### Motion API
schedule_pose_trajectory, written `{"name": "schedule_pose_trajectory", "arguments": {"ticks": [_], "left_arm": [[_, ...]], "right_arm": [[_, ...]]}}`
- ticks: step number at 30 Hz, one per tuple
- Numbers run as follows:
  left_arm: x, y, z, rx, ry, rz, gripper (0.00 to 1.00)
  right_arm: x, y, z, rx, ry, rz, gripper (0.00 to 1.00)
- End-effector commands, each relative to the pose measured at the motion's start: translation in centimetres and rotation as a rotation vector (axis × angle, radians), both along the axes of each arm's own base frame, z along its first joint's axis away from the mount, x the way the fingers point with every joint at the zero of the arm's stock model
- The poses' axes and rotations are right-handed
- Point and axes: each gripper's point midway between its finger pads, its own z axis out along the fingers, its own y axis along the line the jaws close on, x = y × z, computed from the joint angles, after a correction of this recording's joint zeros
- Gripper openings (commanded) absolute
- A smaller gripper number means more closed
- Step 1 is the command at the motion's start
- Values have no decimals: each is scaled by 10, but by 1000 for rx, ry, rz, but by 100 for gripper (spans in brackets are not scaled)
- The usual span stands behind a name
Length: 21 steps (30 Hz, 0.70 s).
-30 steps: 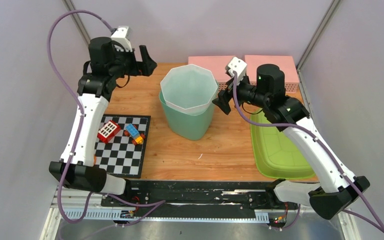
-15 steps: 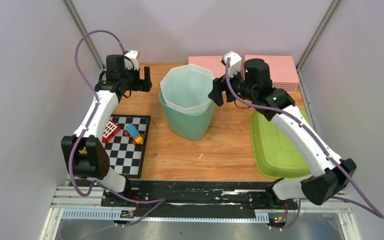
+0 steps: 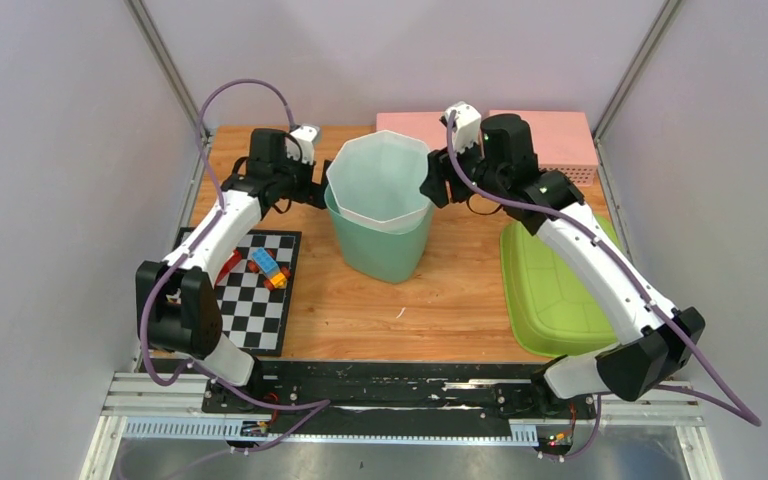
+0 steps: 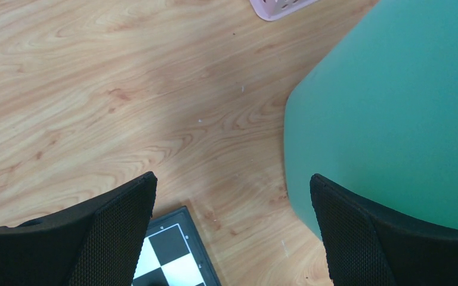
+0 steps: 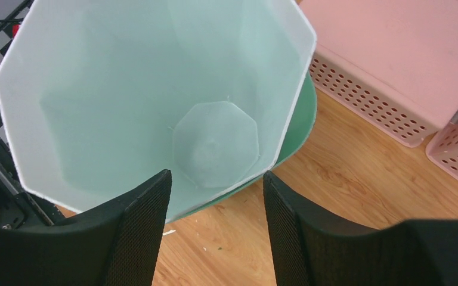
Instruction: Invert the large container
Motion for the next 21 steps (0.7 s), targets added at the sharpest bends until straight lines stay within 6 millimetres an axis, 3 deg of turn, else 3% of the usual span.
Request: {"name": "schedule_pose_trajectory", "arguments": {"ticks": [1,10,21], "left_arm": [[-9,-19,-3,-7,-6,-60,100],[-28,-58,-18,-33,57,-131,100],[-34,-104,-22,-49,106,-194,100]], "right_arm": [[4,-12,0,-46,12,-48,60],[10,-44,6,-127,-18,-131,56],[24,-94,-8,-182,46,-231,48]]}}
